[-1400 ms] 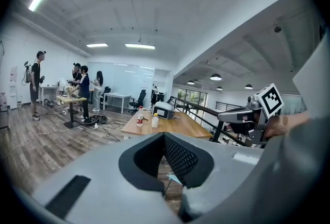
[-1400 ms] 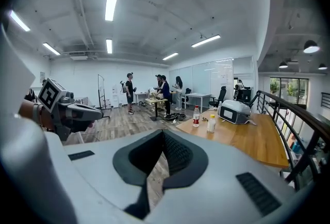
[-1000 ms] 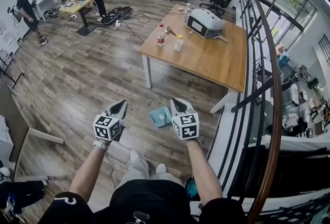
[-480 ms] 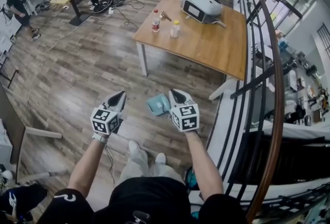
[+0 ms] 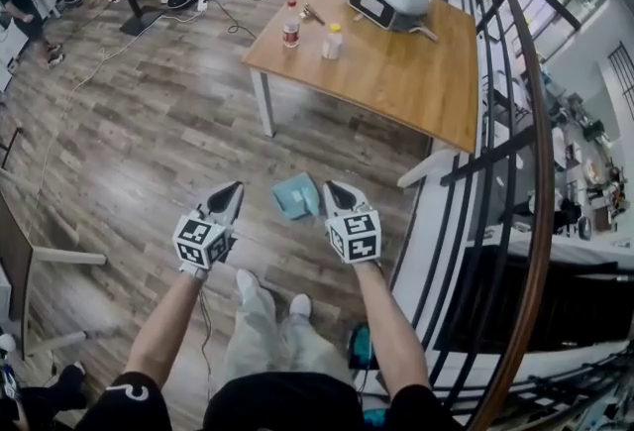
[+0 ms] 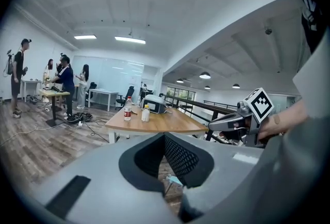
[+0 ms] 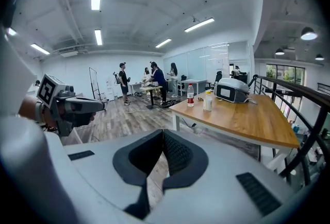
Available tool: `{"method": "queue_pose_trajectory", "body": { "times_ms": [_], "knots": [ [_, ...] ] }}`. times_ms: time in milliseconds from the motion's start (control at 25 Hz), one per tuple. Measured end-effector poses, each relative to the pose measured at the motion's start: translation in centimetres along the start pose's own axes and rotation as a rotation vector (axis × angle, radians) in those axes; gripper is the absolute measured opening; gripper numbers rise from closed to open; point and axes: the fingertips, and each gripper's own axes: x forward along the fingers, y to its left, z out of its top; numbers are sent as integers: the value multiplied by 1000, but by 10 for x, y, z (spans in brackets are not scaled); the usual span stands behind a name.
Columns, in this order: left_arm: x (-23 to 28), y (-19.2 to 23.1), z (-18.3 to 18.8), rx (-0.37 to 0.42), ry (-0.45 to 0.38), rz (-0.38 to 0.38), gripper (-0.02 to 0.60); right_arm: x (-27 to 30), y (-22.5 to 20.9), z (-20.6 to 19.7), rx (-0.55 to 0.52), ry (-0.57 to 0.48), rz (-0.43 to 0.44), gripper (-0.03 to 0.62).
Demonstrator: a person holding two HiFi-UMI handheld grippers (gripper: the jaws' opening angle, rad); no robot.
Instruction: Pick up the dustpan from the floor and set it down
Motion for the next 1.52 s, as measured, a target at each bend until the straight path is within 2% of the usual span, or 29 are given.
{"method": "queue_pose_trajectory", "body": {
  "times_ms": [120, 320, 520, 560, 640, 880, 1000, 1360, 1520],
  "knots": [
    [15, 6, -20, 9, 1, -24, -6, 22, -2, -23, -21, 13, -4, -3],
    [31, 6, -53, 34, 9, -121, -6, 58, 12, -65, -74, 60, 24, -3],
    [50, 28, -87, -14, -2, -133, -6, 104, 20, -108, -106, 92, 56, -3],
    [53, 32, -95, -19, -1, -131, -6, 112, 20, -117, -107, 99, 58, 8],
    [58, 41, -112, -28, 5, -122, -6, 127, 17, -135, -93, 116, 59, 96],
    [66, 67, -155, -63, 30, -95, -6, 170, 2, -187, -61, 198, 40, 201],
    [69, 76, -169, -69, 39, -98, -6, 189, -7, -213, -36, 250, 31, 230],
    [74, 103, -201, -76, 61, -95, -6, 230, -23, -267, -7, 347, -20, 244],
    [73, 107, -212, -84, 79, -94, -6, 231, -23, -276, -13, 374, -40, 185]
  ]
}}
